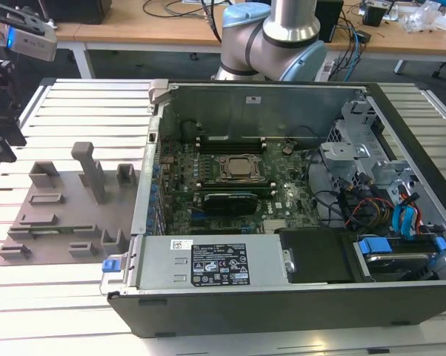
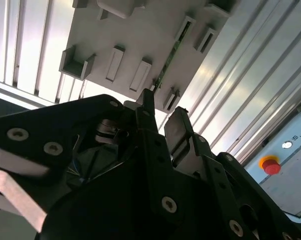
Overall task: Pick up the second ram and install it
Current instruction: 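Pick up the second ram and move it above second insertion slot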
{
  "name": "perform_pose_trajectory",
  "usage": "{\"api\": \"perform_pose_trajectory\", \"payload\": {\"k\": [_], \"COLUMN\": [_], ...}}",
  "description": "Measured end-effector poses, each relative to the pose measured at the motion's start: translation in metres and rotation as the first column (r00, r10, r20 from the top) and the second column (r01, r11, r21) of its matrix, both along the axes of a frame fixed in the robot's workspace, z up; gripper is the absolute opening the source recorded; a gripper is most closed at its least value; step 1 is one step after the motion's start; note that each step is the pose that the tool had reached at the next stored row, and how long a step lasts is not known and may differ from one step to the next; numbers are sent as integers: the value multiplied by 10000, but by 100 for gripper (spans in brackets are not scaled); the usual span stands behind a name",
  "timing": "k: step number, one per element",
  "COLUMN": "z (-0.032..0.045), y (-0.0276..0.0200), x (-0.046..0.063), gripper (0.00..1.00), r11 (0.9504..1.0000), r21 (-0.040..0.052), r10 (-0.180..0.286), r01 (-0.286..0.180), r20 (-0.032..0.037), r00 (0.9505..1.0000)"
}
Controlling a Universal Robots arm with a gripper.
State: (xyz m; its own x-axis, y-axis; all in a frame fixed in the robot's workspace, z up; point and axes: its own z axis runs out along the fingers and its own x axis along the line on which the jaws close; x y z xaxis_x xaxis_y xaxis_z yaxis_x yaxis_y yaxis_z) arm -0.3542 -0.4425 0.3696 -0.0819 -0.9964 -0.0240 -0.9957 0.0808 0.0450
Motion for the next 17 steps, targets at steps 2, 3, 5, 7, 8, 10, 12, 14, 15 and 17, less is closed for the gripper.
{"api": "perform_pose_trajectory", "payload": {"k": [2, 3, 5, 7, 8, 10, 12, 14, 15, 17], "z": [-45, -52, -68, -95, -112, -143, -162, -179, -195, -222], "y": [0, 0, 0, 0, 0, 0, 0, 0, 0, 0], "x": [0, 0, 0, 0, 0, 0, 0, 0, 0, 0], "gripper": [36, 36, 36, 36, 36, 36, 36, 36, 36, 36], "r11": [10000, 10000, 10000, 10000, 10000, 10000, 10000, 10000, 10000, 10000], "r21": [-1, -1, -1, -1, -1, 0, 0, -1, 0, -1], "r10": [0, 0, 0, 0, 0, 0, 0, 0, 1, 1], "r01": [0, 0, 0, 0, 0, 0, 0, 0, -1, -1], "r20": [-1, -1, -1, -1, -1, -1, -1, -1, -1, -1], "r00": [10000, 10000, 10000, 10000, 10000, 10000, 10000, 10000, 10000, 10000]}}
